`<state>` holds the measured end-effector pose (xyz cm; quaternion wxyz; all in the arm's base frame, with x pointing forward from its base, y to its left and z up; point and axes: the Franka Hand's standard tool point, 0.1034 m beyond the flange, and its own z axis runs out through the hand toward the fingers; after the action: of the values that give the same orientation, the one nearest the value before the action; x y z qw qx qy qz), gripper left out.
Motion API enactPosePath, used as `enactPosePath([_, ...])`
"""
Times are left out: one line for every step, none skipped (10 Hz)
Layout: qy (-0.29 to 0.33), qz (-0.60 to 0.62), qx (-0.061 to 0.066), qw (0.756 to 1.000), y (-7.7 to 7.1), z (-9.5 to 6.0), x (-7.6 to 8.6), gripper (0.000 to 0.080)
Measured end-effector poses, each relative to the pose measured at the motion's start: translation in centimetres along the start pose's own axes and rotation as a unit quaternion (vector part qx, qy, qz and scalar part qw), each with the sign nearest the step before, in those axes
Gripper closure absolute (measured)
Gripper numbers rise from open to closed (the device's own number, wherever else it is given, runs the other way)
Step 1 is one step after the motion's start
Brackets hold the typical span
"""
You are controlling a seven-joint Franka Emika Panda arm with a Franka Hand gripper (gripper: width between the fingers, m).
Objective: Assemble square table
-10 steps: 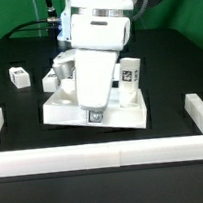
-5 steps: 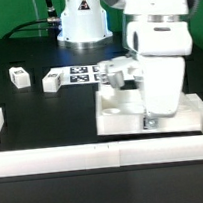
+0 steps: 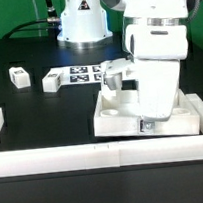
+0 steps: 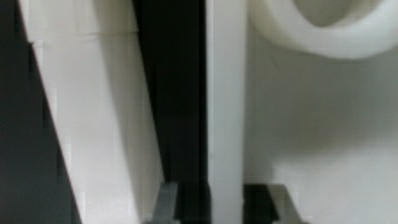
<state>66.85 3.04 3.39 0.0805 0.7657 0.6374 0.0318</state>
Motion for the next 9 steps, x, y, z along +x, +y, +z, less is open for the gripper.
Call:
enactPosePath([0.000,0.000,0.000,1.000,-0.02,0.03,-0.02,0.0745])
enactPosePath([0.000,0.000,0.000,1.000,-0.03,0.07,-0.04,0.0563])
enactPosePath([0.000,0.000,0.001,1.000,-0.04,0.08,-0.05,0.0563])
enactPosePath([0.000,0.000,0.001,1.000,-0.05,0.09,-0.06,0.0385])
enactPosePath([0.000,0.000,0.001,1.000,-0.05,0.10,-0.07,0.0385])
enactPosePath([0.000,0.000,0.001,1.000,-0.06,0.12,-0.08,0.0202])
enactPosePath([0.000,0.000,0.001,1.000,-0.06,0.13,-0.09,0.0165])
enactPosePath([0.000,0.001,0.001,1.000,-0.06,0.14,-0.10,0.0154])
enactPosePath([0.000,0.001,0.001,1.000,-0.06,0.14,-0.11,0.0154])
